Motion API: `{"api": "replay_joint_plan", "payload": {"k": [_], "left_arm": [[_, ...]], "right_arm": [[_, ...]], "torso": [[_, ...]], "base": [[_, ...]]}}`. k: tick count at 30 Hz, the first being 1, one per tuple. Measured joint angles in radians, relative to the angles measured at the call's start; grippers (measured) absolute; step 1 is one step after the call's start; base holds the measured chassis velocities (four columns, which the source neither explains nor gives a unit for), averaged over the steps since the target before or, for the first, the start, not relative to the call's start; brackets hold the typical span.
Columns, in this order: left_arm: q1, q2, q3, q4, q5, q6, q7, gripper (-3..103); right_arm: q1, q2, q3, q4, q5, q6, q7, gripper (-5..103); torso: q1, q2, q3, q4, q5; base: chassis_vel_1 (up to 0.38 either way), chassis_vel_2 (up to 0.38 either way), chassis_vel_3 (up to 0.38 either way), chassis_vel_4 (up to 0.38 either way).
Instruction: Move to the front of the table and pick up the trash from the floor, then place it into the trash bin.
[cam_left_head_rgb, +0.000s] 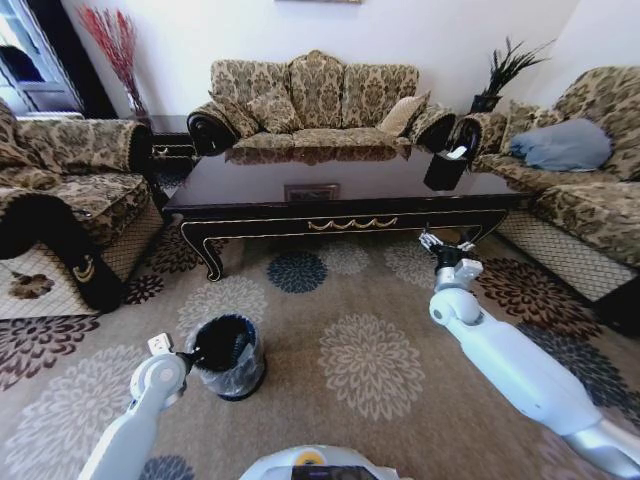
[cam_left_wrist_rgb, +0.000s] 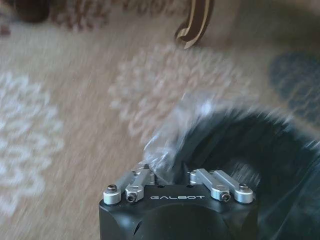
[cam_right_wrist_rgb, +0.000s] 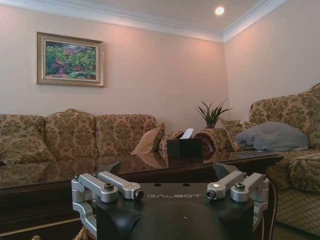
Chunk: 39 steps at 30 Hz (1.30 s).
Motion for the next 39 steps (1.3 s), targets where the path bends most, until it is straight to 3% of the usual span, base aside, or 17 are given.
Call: {"api": "replay_joint_plan", "payload": {"k": [3, 7, 9, 13, 17, 19, 20, 22, 23, 29, 34, 39], "left_arm": [[0.025, 0.007, -0.008, -0.038, 0.118, -0.055, 0.089, 43], [0.067, 0.006, -0.031, -0.095, 0.213, -0.105, 0.147, 54], [0.094, -0.001, -0.057, -0.144, 0.251, -0.13, 0.18, 64], [0.125, -0.005, -0.097, -0.207, 0.295, -0.15, 0.208, 76], [0.151, 0.004, -0.156, -0.236, 0.375, -0.198, 0.282, 92], [0.176, 0.021, -0.212, -0.237, 0.518, -0.298, 0.438, 96], [0.176, 0.021, -0.212, -0.237, 0.518, -0.298, 0.438, 96], [0.191, 0.042, -0.257, -0.181, 0.735, -0.473, 0.633, 100], [0.193, 0.043, -0.266, -0.17, 0.763, -0.512, 0.672, 100], [0.242, -0.003, -0.304, -0.255, 0.711, -0.557, 0.72, 100], [0.349, -0.046, -0.352, -0.335, 0.734, -0.593, 0.755, 100], [0.4, -0.092, -0.381, -0.374, 0.784, -0.619, 0.774, 100]], "right_arm": [[-0.066, 0.0, 0.061, 0.017, -0.013, 0.002, -0.007, 100], [-0.13, 0.004, 0.128, 0.041, -0.031, 0.007, -0.018, 100], [-0.176, 0.009, 0.178, 0.064, -0.04, 0.009, -0.027, 100], [-0.244, 0.017, 0.245, 0.101, -0.046, 0.01, -0.038, 100], [-0.316, 0.026, 0.301, 0.14, -0.052, 0.029, -0.085, 100], [-0.369, 0.031, 0.339, 0.169, -0.059, 0.043, -0.126, 100], [-0.369, 0.031, 0.339, 0.169, -0.059, 0.043, -0.126, 100], [-0.418, 0.036, 0.369, 0.197, -0.088, 0.052, -0.164, 100], [-0.438, 0.04, 0.382, 0.209, -0.104, 0.059, -0.18, 100], [-0.524, 0.079, 0.444, 0.265, -0.152, 0.086, -0.256, 100], [-0.619, 0.108, 0.517, 0.336, -0.161, 0.104, -0.37, 100], [-0.674, 0.13, 0.546, 0.393, -0.167, 0.108, -0.418, 100]], "torso": [[0.0, 0.0, 0.0, -0.0003, 0.0006], [0.0, 0.0, 0.0, 0.0, 0.0005], [0.0, 0.0, 0.0, 0.0001, 0.0], [0.0, 0.0, 0.0, 0.0, 0.0004], [0.0, 0.0, 0.0, -0.0001, 0.0001], [0.0, 0.0, 0.0, 0.0001, -0.0001], [0.0, 0.0, 0.0, 0.0001, -0.0001], [0.0, 0.0, 0.0, 0.0, 0.0007], [0.0, 0.0, 0.0, 0.0, -0.0004], [0.0, 0.0, 0.0, 0.0, 0.0006], [0.0, 0.0, 0.0, 0.0001, 0.0001], [0.0, 0.0, 0.0, 0.0, 0.0001]], "base": [[0.0, 0.0, 0.0, 0.0], [0.0, 0.0, 0.0, 0.0], [0.0, 0.0, 0.0, 0.0], [0.0, 0.0, 0.0, 0.0], [0.0, 0.0, 0.0, 0.0], [0.0, 0.0, 0.0, 0.0], [0.0, 0.0, 0.0, 0.0], [0.0, 0.0, 0.0, 0.0], [0.0, 0.0, 0.0, 0.0], [0.0, 0.0, 0.0, 0.0], [0.0, 0.0, 0.0, 0.0], [0.0, 0.0, 0.0, 0.0]]}}
